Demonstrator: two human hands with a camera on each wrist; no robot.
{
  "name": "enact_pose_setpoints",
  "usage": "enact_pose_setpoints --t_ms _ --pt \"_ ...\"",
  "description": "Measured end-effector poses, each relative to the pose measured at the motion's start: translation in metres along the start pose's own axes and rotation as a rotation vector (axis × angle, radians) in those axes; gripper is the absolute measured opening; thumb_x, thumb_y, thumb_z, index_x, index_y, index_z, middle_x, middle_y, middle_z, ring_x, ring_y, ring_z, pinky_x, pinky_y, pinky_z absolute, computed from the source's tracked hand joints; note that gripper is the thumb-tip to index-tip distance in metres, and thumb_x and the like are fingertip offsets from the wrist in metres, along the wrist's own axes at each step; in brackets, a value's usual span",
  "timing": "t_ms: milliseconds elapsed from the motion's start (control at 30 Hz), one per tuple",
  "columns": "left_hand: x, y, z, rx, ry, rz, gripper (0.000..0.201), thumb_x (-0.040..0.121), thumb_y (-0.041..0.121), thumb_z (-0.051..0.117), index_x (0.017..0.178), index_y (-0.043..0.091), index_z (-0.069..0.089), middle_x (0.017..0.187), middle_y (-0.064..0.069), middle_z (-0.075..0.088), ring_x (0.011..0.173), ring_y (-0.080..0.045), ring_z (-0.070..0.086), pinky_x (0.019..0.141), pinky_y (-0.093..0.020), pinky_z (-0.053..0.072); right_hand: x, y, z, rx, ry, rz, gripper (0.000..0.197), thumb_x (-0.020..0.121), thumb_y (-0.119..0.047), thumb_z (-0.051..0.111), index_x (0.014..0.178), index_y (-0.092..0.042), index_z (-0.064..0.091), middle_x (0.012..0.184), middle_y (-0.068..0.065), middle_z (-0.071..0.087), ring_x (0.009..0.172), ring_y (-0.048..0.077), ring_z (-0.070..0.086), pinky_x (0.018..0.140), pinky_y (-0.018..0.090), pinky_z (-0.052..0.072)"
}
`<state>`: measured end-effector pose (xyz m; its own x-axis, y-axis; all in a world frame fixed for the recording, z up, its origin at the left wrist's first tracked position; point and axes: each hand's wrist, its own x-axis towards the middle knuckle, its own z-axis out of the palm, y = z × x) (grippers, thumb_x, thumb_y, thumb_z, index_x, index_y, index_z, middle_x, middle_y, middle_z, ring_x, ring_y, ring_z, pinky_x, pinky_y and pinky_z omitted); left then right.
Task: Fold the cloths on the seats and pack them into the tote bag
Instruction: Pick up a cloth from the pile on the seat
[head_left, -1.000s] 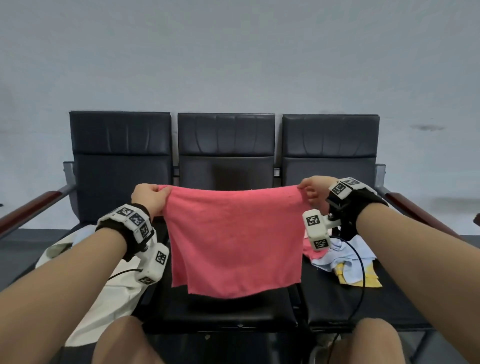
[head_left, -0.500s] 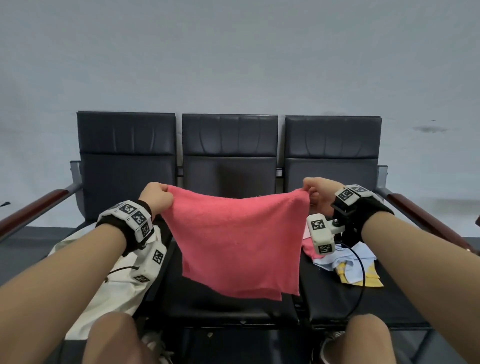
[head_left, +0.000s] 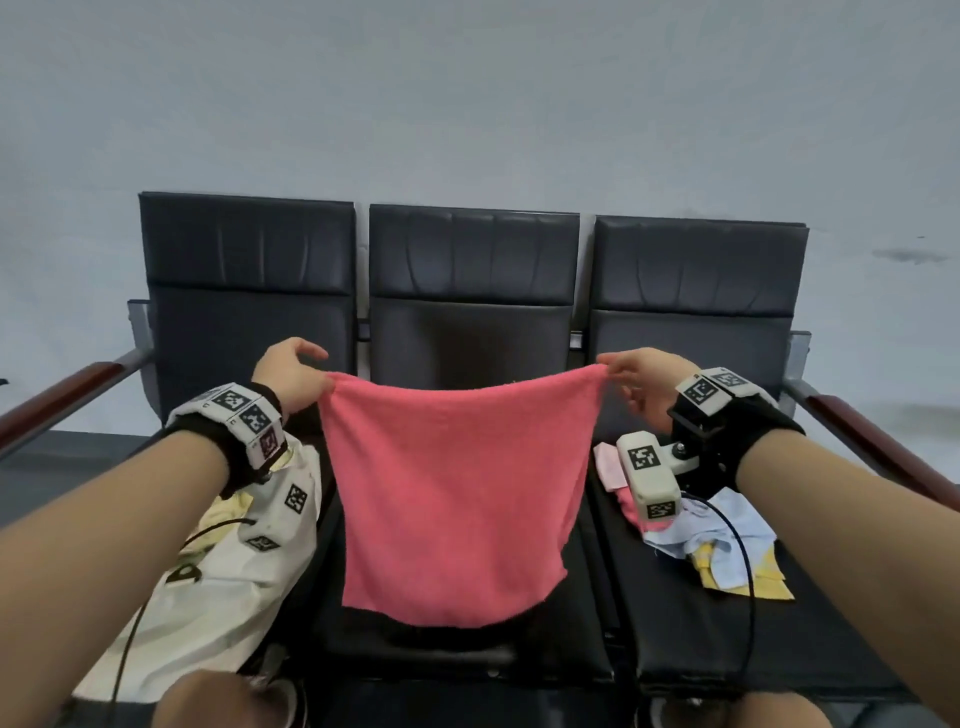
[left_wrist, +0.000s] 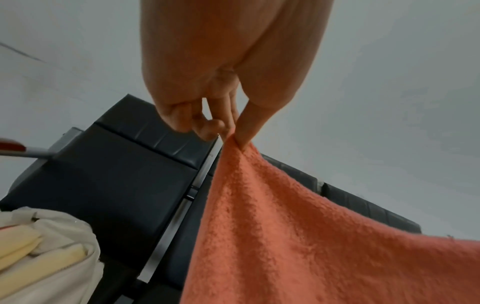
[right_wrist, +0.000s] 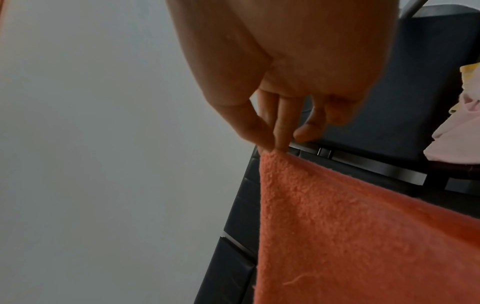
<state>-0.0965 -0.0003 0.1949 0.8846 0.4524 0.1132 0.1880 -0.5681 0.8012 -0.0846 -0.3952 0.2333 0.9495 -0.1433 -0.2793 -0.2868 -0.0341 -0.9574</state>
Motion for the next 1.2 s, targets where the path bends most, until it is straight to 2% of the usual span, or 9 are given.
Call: enact_pose_setpoints --t_ms 100,200,300,433,600,733,867,1033,1200 --pt "0.021 0.007 0.01 -0.325 -0.111 -0.163 0.032 0.091 -0.007 0.06 0.118 0.01 0.058 0.084 -0.013 0.064 0.051 -0.018 0.06 0.042 -0.02 0.048 0.027 -0.014 0.008 0.149 -0.097 0.06 0.011 0.095 -0.01 0.051 0.084 -0.014 0.053 0.066 0.002 0.058 0.054 0.01 0.06 0.051 0.018 0.044" --pt "0.042 0.026 0.015 -0.597 -0.223 -0.259 0.019 0.099 0.005 0.049 0.116 0.013 0.053 0.087 -0.009 0.063 0.049 -0.015 0.067 0.046 -0.022 0.049 0.045 -0.036 0.018 0.293 -0.139 0.069 0.004 0.094 -0.01 0.052 0.091 -0.009 0.054 0.086 0.011 0.062 0.075 0.024 0.069 0.063 0.026 0.054" --pt "0.064 0.045 0.016 -0.695 -0.27 -0.248 0.011 0.102 0.022 0.045 0.108 0.019 0.054 0.087 -0.005 0.063 0.052 -0.011 0.067 0.059 -0.027 0.045 0.062 -0.056 0.027 0.355 -0.126 -0.003 0.005 0.094 -0.011 0.052 0.091 -0.008 0.055 0.084 0.012 0.063 0.081 0.027 0.066 0.079 0.032 0.053" --pt "0.083 0.056 0.012 -0.716 -0.232 -0.132 0.016 0.1 0.026 0.046 0.112 0.023 0.055 0.083 -0.001 0.063 0.053 -0.01 0.064 0.061 -0.029 0.04 0.079 -0.068 0.029 0.345 -0.02 -0.112 0.008 0.089 -0.012 0.057 0.081 -0.012 0.058 0.06 0.005 0.061 0.067 0.023 0.065 0.068 0.032 0.056" --pt "0.071 0.034 0.02 -0.672 -0.174 -0.072 0.014 0.097 0.025 0.051 0.106 0.024 0.062 0.078 0.002 0.062 0.053 -0.011 0.062 0.06 -0.028 0.037 0.08 -0.046 0.026 0.243 0.109 -0.093 0.006 0.084 -0.015 0.058 0.081 -0.012 0.061 0.067 0.003 0.058 0.055 0.018 0.056 0.051 0.023 0.048" --pt "0.04 -0.017 0.045 -0.597 -0.2 -0.156 0.017 0.094 0.025 0.055 0.106 0.019 0.065 0.077 -0.003 0.063 0.051 -0.012 0.059 0.058 -0.027 0.037 0.075 0.025 0.03 0.119 0.168 -0.027 0.018 0.087 -0.011 0.054 0.071 -0.012 0.062 0.052 0.0 0.051 0.043 0.013 0.045 0.046 0.019 0.038" --pt "-0.009 -0.105 0.099 -0.444 -0.319 -0.394 0.016 0.096 0.024 0.052 0.105 0.015 0.062 0.074 -0.005 0.06 0.044 -0.01 0.056 0.052 -0.025 0.033 0.064 0.144 0.033 -0.037 0.117 0.2 0.024 0.09 -0.008 0.056 0.067 -0.014 0.054 0.037 -0.005 0.043 0.033 0.009 0.04 0.047 0.017 0.033" --pt "-0.087 -0.21 0.156 -0.292 -0.474 -0.625 0.02 0.099 0.017 0.051 0.115 0.008 0.059 0.085 -0.012 0.064 0.062 -0.022 0.061 0.055 -0.026 0.042 0.04 0.269 0.028 -0.134 -0.017 0.559 0.021 0.093 -0.011 0.052 0.072 -0.013 0.054 0.053 0.003 0.047 0.05 0.019 0.046 0.055 0.023 0.034" --pt "-0.124 -0.249 0.166 -0.225 -0.437 -0.693 0.016 0.101 0.012 0.05 0.116 0.011 0.051 0.083 -0.011 0.06 0.063 -0.025 0.063 0.049 -0.025 0.046 0.027 0.317 0.025 -0.215 -0.018 0.594 0.007 0.088 -0.013 0.06 0.088 -0.007 0.063 0.09 0.015 0.069 0.064 0.026 0.063 0.055 0.027 0.05"
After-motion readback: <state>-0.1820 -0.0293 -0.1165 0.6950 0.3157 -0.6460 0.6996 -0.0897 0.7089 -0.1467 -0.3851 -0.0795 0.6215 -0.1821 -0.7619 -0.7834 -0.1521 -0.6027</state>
